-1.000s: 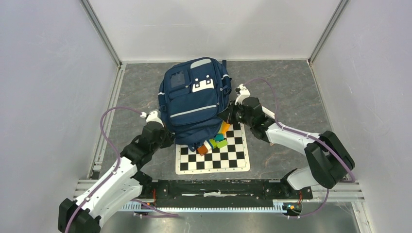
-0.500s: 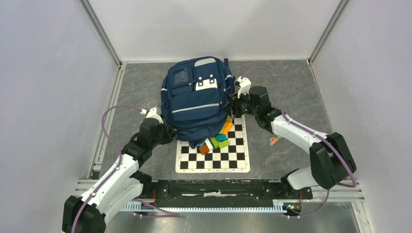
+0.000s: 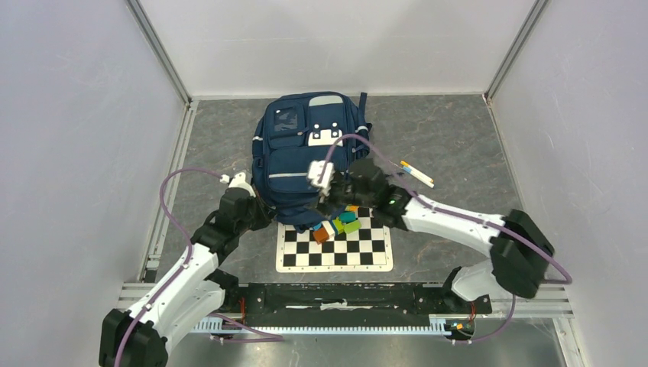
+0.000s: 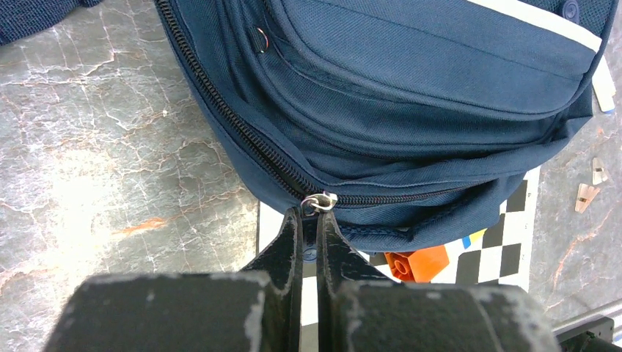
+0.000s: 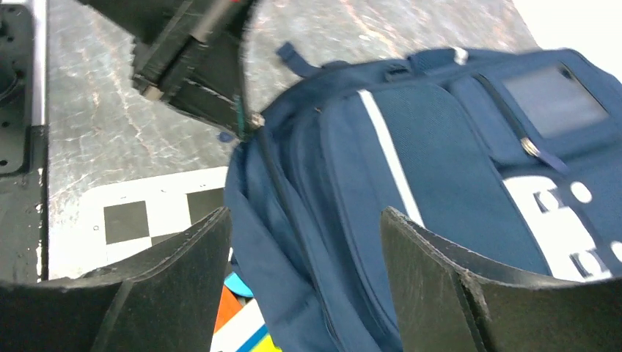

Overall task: Pack the student bag
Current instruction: Zip the student bag at the center of the board, then unzip the student bag at the center of the board.

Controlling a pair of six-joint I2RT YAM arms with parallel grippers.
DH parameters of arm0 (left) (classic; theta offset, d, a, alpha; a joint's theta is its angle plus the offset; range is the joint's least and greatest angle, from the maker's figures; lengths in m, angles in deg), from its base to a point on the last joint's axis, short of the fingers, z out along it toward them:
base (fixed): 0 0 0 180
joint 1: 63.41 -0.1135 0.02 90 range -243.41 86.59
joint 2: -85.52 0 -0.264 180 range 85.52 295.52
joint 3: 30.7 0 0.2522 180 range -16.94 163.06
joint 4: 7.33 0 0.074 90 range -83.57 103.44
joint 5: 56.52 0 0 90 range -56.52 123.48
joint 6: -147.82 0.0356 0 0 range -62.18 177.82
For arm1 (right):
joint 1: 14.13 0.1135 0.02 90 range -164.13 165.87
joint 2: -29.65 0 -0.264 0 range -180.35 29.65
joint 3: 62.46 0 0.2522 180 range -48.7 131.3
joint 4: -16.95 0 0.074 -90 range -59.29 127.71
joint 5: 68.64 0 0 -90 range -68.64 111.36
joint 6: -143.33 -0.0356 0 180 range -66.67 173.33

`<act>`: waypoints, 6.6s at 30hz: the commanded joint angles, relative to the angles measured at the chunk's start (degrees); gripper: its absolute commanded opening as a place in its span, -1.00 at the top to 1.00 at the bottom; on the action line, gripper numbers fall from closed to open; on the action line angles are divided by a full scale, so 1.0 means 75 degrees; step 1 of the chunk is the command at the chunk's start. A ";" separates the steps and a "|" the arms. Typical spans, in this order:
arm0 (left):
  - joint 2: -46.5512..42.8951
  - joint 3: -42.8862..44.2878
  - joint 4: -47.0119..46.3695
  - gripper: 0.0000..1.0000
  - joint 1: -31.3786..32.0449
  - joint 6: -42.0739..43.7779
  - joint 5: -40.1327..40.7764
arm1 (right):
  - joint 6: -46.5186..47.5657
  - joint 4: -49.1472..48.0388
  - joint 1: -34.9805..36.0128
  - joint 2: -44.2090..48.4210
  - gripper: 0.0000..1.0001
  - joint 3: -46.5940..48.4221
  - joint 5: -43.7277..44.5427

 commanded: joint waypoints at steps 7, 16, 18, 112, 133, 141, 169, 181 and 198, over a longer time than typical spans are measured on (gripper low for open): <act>-0.0345 0.0135 0.0242 0.96 -0.0040 0.0163 0.0102 | 0.1809 0.0606 0.1215 -0.2799 -0.42 0.2471 0.0314; -0.0326 0.0298 0.0376 0.96 -0.0043 0.0232 0.0313 | 0.2210 0.1365 0.1249 -0.4136 -0.16 0.3389 0.0311; -0.0311 0.0315 0.0376 0.96 -0.0033 0.0249 0.0386 | 0.2200 0.1367 0.1259 -0.4235 -0.03 0.3349 0.0287; 0.5282 0.4208 0.0535 -0.34 -0.2089 0.1766 -0.3600 | -0.0662 0.0834 -0.3274 -0.2848 -0.82 0.2184 -0.3236; 0.5582 0.4644 0.0555 0.79 -0.2087 0.1866 -0.3042 | -0.1447 0.1188 -0.3277 -0.1013 -0.63 -0.0164 -0.4124; 0.6062 0.5583 0.1114 0.83 -0.2138 0.2391 -0.2541 | -0.1403 0.1676 -0.3287 0.0288 -0.55 -0.1277 -0.4360; 0.6053 0.5344 0.0986 0.96 -0.2166 0.2542 -0.3115 | 0.0530 0.1804 -0.3208 -0.0449 -0.36 -0.0513 -0.2990; 0.6097 0.5245 0.0683 0.96 -0.2166 0.2163 -0.3408 | 0.0585 0.1639 -0.2792 -0.0744 -0.02 -0.0537 -0.2334; 0.5044 0.3836 -0.0731 0.96 -0.2178 0.0720 -0.3084 | -0.0849 0.1616 -0.1899 0.0403 1.00 -0.1455 -0.1633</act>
